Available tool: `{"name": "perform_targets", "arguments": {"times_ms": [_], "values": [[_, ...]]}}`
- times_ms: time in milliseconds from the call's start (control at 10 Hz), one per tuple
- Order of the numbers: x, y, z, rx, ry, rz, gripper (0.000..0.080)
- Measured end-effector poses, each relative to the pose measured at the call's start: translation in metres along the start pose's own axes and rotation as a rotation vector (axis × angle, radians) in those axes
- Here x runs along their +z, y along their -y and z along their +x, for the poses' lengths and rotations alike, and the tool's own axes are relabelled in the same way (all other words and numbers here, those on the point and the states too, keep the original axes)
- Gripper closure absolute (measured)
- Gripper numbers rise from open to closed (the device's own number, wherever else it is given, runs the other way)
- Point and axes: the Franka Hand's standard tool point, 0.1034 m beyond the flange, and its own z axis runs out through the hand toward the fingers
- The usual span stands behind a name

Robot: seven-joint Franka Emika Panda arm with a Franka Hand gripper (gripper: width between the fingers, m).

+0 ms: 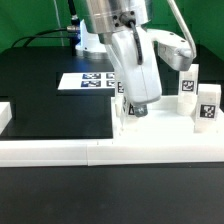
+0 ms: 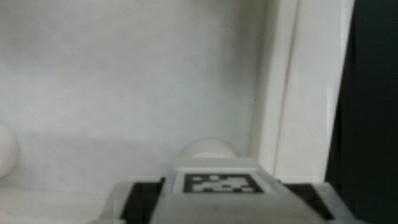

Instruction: Assemble square table

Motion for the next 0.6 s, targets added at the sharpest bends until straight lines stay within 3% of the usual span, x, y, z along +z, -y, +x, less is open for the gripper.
{"name": "perform_targets", "arguments": {"times_ms": [300,400,500,600], "values": [[0.002,0.0014,0.0018,0.159,0.0,0.032,0.0512],[0.0021,0.0013,0.0012,0.131,0.0,0.031,0.0512],[0.0018,0.0014,0.0016,0.079,-0.001,0.031,0.0424],[-0.0002,0.0025,0.0042,-0.03,-0.001,0.031,0.0233]]}}
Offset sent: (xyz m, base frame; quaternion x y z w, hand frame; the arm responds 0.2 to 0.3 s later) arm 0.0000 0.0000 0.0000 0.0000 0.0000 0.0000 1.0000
